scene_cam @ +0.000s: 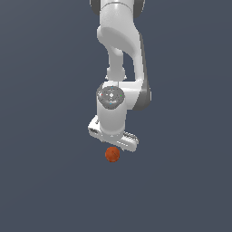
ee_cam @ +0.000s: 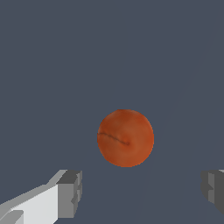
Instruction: Pick up the object and move it to a goal position.
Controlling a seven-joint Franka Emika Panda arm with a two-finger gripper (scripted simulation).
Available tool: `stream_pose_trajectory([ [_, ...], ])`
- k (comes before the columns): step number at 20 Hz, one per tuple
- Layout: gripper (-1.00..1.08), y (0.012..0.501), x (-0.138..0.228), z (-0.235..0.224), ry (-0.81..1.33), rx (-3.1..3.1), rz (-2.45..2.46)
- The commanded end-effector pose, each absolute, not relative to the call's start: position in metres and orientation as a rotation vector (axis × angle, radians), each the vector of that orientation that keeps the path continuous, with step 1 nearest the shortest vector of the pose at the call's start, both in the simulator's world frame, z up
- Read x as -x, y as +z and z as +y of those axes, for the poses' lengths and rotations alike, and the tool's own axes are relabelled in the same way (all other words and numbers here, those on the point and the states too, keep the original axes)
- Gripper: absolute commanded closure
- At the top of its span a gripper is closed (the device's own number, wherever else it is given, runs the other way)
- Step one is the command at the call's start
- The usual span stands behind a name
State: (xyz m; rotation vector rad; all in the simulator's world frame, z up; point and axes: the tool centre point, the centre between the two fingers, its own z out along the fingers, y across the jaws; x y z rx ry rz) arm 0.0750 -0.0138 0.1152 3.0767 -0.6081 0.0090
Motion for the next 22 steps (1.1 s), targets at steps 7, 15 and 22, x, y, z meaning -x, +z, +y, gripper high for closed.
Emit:
stream_pose_trajectory([
  [7,-0.92,0.098,-0.089,-0.017,0.001,-3.045,-0.770],
  [15,-0.92,0.091,-0.089,-0.017,-0.001,-3.044,-0.775],
  [22,-0.92,0.054,-0.088,-0.017,0.000,-3.043,-0.780],
])
